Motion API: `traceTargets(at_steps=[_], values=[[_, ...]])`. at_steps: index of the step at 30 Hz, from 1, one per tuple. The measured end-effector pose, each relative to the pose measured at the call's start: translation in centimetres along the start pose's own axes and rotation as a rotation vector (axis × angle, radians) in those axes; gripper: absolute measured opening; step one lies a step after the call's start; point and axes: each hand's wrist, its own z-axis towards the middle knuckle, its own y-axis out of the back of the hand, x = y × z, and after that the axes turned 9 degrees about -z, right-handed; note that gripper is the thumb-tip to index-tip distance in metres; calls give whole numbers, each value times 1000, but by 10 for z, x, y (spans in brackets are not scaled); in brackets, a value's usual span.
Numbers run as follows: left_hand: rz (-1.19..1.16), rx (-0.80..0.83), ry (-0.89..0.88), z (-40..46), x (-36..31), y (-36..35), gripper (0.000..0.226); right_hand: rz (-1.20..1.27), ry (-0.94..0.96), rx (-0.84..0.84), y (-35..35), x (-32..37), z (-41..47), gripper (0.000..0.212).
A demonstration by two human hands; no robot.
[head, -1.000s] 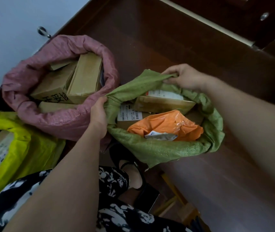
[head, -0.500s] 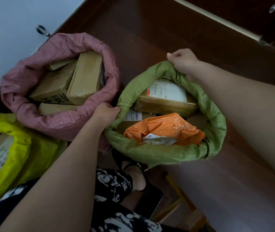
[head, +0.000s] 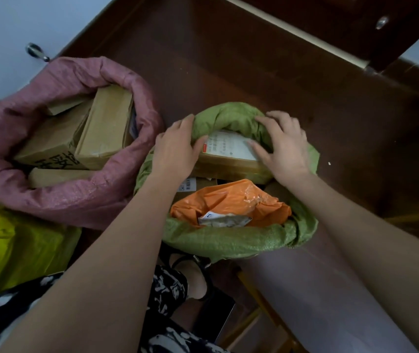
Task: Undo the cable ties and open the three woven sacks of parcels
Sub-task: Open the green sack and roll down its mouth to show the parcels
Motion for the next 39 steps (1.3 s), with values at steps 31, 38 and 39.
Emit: traceTargets(at_steps=[31, 38, 39], values=[[-552, -157, 259, 9, 25, 3, 43, 252, -191, 40, -4, -29, 41, 42], [-281, 27, 87, 0, 25, -1, 42, 264, -347, 108, -17, -47, -26, 40], [-255, -7, 102, 1, 26, -2, 40, 285, -352, 104, -17, -50, -22, 30]])
